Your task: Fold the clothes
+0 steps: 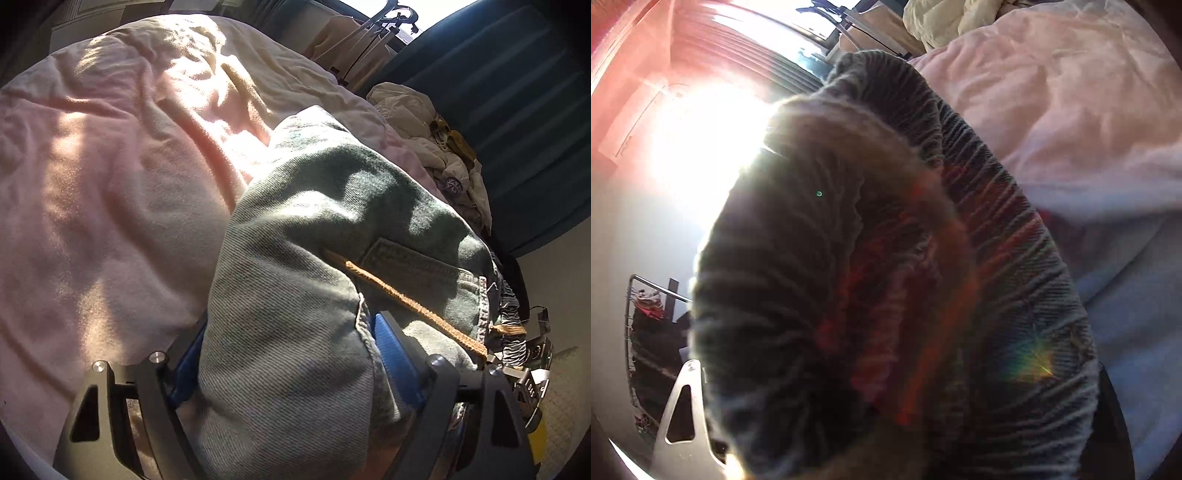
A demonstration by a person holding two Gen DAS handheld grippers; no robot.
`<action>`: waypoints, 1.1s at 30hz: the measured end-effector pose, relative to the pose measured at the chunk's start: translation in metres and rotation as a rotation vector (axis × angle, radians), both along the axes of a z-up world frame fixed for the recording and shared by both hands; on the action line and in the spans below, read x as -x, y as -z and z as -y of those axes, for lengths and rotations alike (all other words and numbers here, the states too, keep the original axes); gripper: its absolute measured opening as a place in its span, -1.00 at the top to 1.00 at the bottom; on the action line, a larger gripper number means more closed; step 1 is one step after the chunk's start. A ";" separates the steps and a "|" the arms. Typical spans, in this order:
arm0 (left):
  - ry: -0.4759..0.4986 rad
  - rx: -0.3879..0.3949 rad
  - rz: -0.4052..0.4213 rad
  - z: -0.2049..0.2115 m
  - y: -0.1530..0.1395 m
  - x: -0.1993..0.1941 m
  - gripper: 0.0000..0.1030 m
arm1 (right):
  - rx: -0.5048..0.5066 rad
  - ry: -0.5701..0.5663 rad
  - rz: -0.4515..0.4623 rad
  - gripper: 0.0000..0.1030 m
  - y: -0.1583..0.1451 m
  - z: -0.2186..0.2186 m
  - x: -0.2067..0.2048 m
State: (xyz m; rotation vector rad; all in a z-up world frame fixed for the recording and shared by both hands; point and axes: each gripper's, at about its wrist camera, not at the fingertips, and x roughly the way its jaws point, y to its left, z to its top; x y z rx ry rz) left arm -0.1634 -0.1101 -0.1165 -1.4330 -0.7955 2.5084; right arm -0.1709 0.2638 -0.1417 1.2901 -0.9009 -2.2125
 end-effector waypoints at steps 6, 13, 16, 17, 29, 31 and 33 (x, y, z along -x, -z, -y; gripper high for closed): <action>-0.013 0.023 -0.007 -0.004 -0.003 0.000 -0.45 | -0.045 -0.005 -0.054 -0.30 -0.014 0.006 -0.002; -0.024 0.031 -0.064 -0.004 -0.009 -0.005 -0.04 | -0.023 0.009 -0.040 -0.01 -0.009 0.003 0.000; -0.030 0.021 -0.100 -0.003 -0.017 -0.010 0.20 | -0.003 0.020 -0.054 0.09 -0.014 0.000 -0.002; -0.034 0.008 -0.114 -0.002 -0.021 -0.013 0.24 | 0.012 0.030 -0.059 0.11 -0.015 -0.002 -0.004; -0.008 -0.148 -0.183 -0.011 -0.057 -0.040 0.46 | 0.156 0.092 -0.110 0.22 -0.053 -0.030 -0.032; 0.006 -0.163 -0.184 -0.015 -0.063 -0.045 0.47 | 0.171 0.095 -0.118 0.22 -0.060 -0.036 -0.038; 0.019 -0.179 -0.192 -0.019 -0.072 -0.050 0.47 | 0.175 0.103 -0.131 0.22 -0.069 -0.042 -0.046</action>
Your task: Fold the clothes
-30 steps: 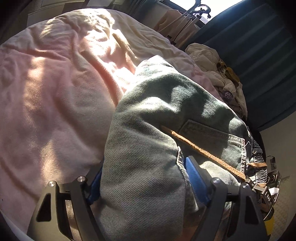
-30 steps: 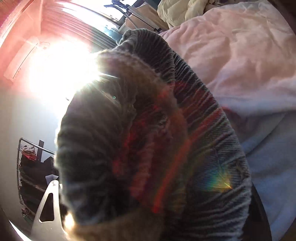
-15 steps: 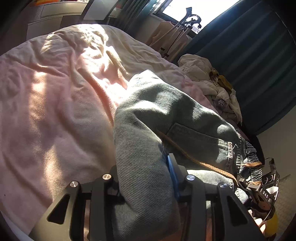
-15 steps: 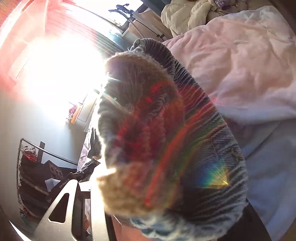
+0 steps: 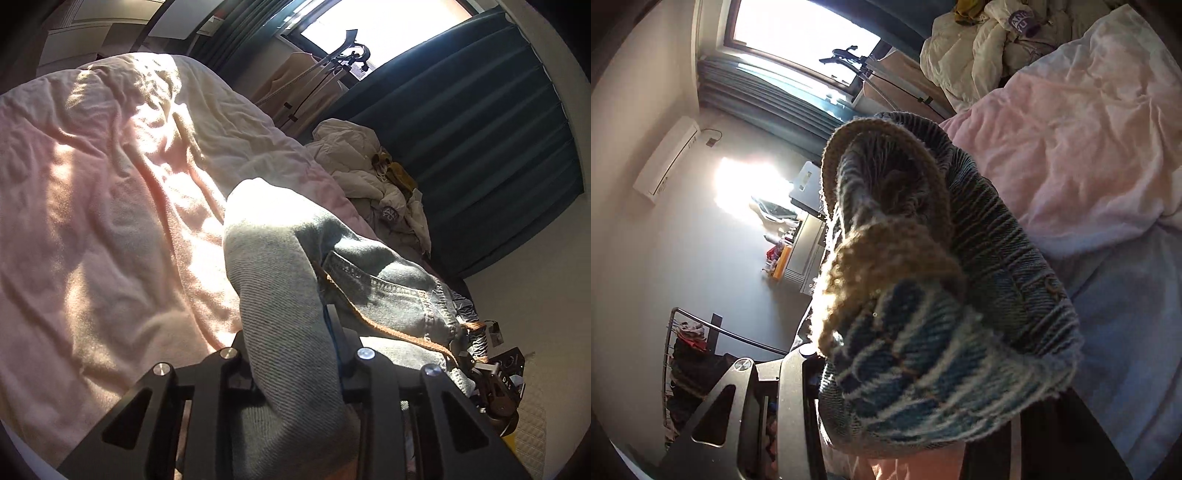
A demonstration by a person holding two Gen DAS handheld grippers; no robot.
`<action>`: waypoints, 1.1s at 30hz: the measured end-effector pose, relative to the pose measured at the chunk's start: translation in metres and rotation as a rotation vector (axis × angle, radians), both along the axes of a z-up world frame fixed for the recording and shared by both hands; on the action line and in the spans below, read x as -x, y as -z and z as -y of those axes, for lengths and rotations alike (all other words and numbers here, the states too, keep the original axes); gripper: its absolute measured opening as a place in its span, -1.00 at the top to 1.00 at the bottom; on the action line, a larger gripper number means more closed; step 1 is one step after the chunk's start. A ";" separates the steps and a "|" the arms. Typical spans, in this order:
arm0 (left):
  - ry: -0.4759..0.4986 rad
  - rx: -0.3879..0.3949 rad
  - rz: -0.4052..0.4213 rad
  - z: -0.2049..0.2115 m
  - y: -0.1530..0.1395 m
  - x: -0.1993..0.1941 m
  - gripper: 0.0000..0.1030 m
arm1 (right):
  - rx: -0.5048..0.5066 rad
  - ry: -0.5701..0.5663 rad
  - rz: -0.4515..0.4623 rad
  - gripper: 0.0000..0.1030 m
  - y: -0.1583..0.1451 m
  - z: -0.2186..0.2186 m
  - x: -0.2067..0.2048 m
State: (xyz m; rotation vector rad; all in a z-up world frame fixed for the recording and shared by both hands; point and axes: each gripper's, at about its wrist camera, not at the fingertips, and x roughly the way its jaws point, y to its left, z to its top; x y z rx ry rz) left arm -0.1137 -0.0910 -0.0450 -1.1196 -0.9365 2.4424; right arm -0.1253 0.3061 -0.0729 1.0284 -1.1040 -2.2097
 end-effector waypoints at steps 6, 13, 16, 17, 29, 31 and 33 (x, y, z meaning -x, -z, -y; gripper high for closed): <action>0.049 -0.007 -0.036 -0.028 -0.033 -0.019 0.48 | 0.026 0.036 -0.038 0.22 -0.025 -0.028 -0.029; 0.118 -0.019 -0.092 -0.079 -0.072 -0.039 0.48 | 0.024 0.107 -0.111 0.22 -0.060 -0.075 -0.078; 0.148 -0.020 -0.111 -0.102 -0.088 -0.048 0.48 | 0.022 0.137 -0.143 0.22 -0.075 -0.095 -0.111; 0.157 -0.027 -0.116 -0.110 -0.093 -0.050 0.48 | 0.025 0.147 -0.152 0.22 -0.080 -0.102 -0.117; 0.318 -0.077 -0.160 -0.224 -0.120 -0.080 0.48 | 0.014 0.274 -0.233 0.22 -0.140 -0.202 -0.158; 0.355 -0.079 -0.168 -0.246 -0.120 -0.083 0.48 | 0.008 0.299 -0.241 0.22 -0.145 -0.220 -0.177; 0.390 -0.087 -0.169 -0.271 -0.118 -0.082 0.48 | -0.006 0.337 -0.246 0.22 -0.149 -0.243 -0.207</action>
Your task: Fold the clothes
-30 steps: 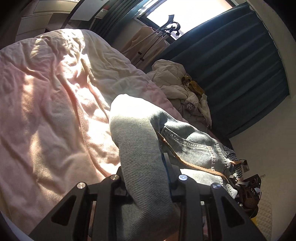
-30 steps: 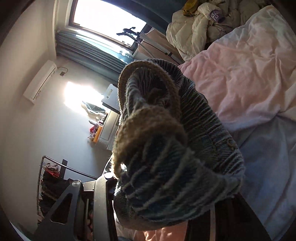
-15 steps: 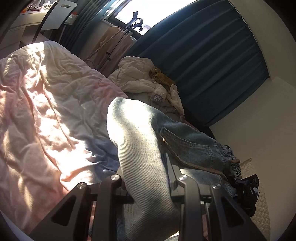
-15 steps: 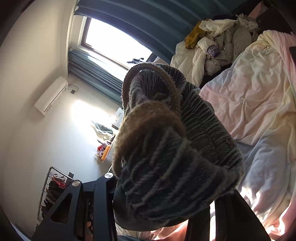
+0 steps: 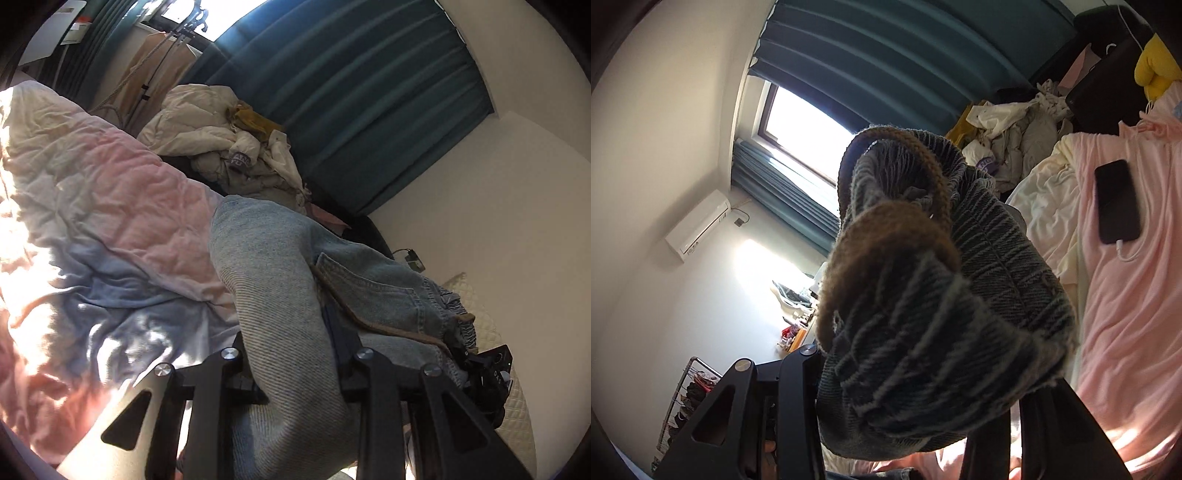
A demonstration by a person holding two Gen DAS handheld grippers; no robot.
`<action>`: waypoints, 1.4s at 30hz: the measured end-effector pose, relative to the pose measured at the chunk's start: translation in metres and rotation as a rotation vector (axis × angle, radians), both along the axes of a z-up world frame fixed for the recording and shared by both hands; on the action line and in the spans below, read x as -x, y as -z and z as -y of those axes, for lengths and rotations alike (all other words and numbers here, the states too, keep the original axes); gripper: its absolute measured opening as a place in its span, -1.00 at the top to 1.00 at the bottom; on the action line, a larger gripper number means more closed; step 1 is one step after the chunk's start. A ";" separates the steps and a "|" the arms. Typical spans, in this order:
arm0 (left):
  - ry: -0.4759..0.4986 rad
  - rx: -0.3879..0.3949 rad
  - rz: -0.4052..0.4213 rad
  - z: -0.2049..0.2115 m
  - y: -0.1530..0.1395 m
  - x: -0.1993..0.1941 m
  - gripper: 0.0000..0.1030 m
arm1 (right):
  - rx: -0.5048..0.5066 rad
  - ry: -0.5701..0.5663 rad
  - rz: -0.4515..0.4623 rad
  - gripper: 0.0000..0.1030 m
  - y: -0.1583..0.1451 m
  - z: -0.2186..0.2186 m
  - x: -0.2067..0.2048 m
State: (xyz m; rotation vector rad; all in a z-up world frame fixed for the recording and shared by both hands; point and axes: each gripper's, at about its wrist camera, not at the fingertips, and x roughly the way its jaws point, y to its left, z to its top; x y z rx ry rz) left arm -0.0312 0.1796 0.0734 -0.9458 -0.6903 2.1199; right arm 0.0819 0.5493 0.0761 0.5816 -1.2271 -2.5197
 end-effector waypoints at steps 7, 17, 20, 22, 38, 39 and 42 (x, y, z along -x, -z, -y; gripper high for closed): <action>0.138 -0.002 -0.001 -0.097 0.003 0.006 0.48 | 0.004 0.124 -0.010 0.22 -0.005 -0.082 -0.052; 0.398 0.046 0.019 -0.247 0.036 0.026 0.49 | 0.007 0.344 0.002 0.22 0.019 -0.174 -0.103; 0.458 0.047 0.013 -0.277 0.059 0.032 0.48 | -0.008 0.397 -0.002 0.22 0.034 -0.189 -0.112; 0.500 0.055 0.011 -0.292 0.077 0.035 0.49 | -0.024 0.423 0.007 0.22 0.048 -0.196 -0.116; 0.640 0.120 0.060 -0.306 0.163 0.058 0.32 | -0.023 0.533 0.202 0.17 0.176 -0.187 -0.147; 0.636 0.128 0.055 -0.307 0.162 0.057 0.32 | -0.037 0.541 0.206 0.17 0.176 -0.186 -0.146; 0.617 0.183 0.034 -0.305 0.152 0.052 0.25 | -0.082 0.551 0.238 0.16 0.165 -0.182 -0.144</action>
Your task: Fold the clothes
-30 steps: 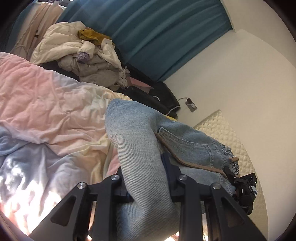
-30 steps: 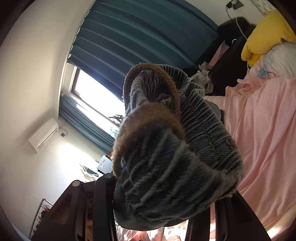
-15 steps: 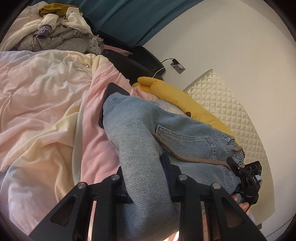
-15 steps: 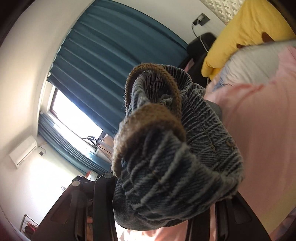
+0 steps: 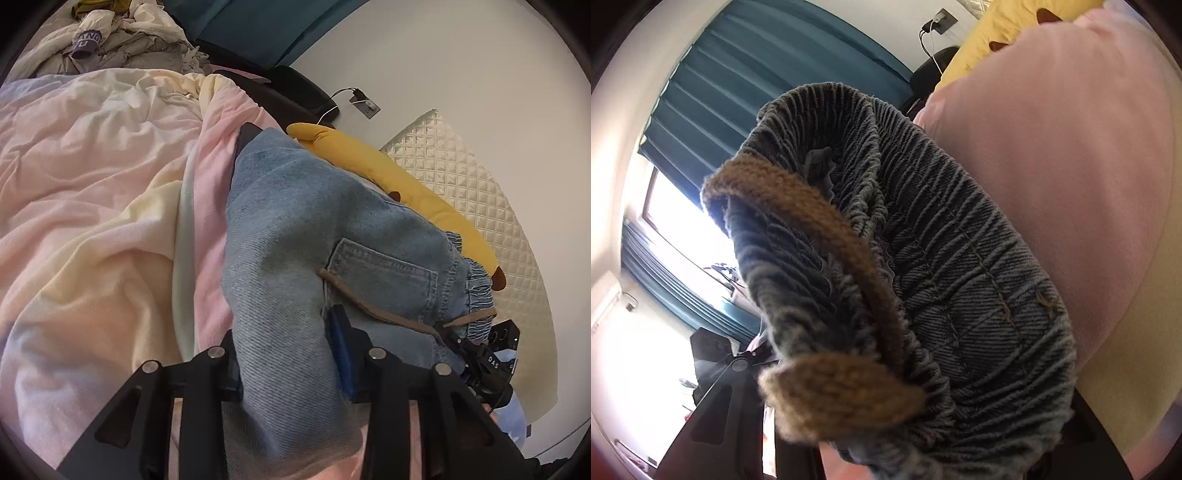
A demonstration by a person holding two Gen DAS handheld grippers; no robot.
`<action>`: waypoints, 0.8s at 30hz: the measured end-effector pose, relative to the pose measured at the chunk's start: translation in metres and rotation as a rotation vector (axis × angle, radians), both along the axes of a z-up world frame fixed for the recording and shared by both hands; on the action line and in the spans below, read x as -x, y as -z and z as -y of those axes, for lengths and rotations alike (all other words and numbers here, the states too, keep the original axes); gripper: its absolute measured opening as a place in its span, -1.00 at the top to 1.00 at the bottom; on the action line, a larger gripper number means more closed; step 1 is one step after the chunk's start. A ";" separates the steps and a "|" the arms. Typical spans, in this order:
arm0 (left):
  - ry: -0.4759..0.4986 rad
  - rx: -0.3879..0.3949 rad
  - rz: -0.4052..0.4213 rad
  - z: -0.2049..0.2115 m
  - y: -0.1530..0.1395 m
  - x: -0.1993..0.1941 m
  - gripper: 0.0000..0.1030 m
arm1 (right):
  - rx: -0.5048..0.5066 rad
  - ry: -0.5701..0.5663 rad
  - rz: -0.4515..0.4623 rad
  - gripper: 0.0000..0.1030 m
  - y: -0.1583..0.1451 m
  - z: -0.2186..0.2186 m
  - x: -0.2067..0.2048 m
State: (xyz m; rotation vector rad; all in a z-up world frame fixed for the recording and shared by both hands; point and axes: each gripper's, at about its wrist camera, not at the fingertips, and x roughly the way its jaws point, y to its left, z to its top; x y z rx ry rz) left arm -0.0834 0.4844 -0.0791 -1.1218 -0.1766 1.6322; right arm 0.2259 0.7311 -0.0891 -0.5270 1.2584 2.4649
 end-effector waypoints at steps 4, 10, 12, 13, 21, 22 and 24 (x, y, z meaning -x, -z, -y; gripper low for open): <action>-0.035 0.097 -0.129 0.003 -0.019 -0.013 -0.13 | 0.010 0.038 0.072 -0.12 -0.013 0.005 -0.002; -0.130 0.139 -0.278 0.026 -0.057 -0.024 -0.56 | -0.028 0.146 0.145 -0.53 -0.048 0.018 -0.029; -0.138 0.146 -0.323 0.032 -0.072 -0.030 -0.57 | -0.049 0.156 0.154 -0.53 -0.063 0.023 -0.038; -0.142 0.152 -0.345 0.034 -0.079 -0.032 -0.57 | -0.065 0.163 0.162 -0.53 -0.070 0.027 -0.042; -0.157 0.155 -0.452 0.057 -0.137 -0.068 -0.57 | -0.235 0.201 0.230 -0.55 -0.115 0.057 -0.047; -0.159 0.154 -0.465 0.061 -0.143 -0.074 -0.57 | -0.255 0.192 0.244 -0.55 -0.120 0.064 -0.045; -0.166 0.159 -0.487 0.067 -0.154 -0.085 -0.57 | -0.289 0.168 0.258 -0.55 -0.148 0.073 -0.049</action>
